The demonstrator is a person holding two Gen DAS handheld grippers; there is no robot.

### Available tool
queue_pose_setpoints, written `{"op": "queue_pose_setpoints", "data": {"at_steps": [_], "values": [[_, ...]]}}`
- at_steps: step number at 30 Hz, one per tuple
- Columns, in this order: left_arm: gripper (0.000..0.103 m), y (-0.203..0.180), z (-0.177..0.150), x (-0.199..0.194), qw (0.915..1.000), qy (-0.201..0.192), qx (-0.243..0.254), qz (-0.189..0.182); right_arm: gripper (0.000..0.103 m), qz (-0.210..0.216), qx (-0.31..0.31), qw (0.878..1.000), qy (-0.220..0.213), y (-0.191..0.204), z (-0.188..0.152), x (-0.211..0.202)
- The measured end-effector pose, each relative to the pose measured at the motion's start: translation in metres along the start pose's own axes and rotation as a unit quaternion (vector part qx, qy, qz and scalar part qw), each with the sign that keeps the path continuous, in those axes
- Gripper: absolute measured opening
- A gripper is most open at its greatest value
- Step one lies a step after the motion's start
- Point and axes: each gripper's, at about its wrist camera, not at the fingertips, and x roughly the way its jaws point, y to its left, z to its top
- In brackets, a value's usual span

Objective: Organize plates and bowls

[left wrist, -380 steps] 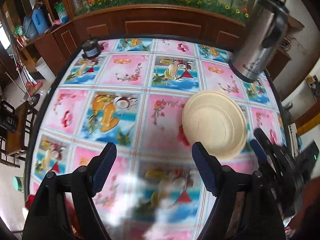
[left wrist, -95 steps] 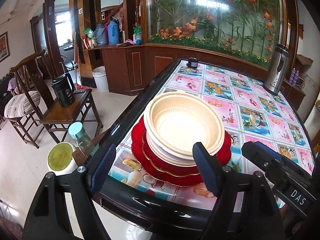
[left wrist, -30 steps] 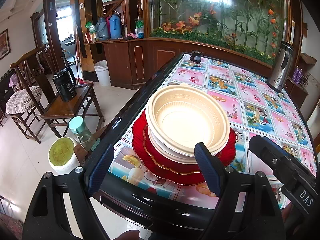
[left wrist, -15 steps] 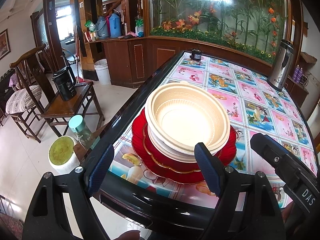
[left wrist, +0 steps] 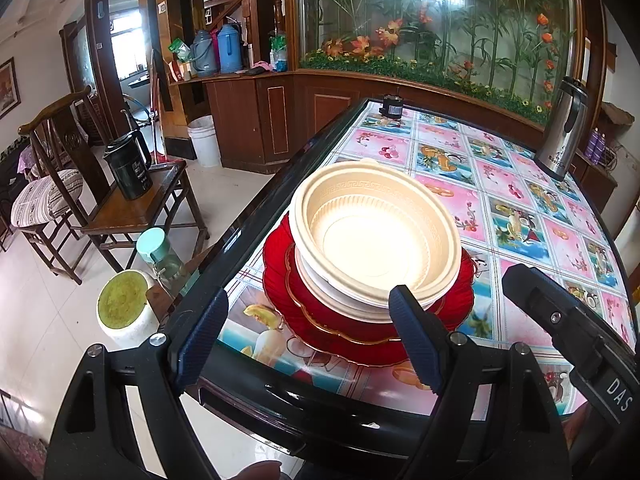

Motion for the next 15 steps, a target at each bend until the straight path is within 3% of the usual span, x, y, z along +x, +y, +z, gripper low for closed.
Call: {"op": "queue_pose_setpoints", "data": {"at_steps": [15], "values": [[0.083,0.0034,0.0026,0.0006,1.0000,0.001,-0.002,-0.005,0.053,0.001,-0.006,1.000,0.004,0.0083,-0.0005,0.0028]]}}
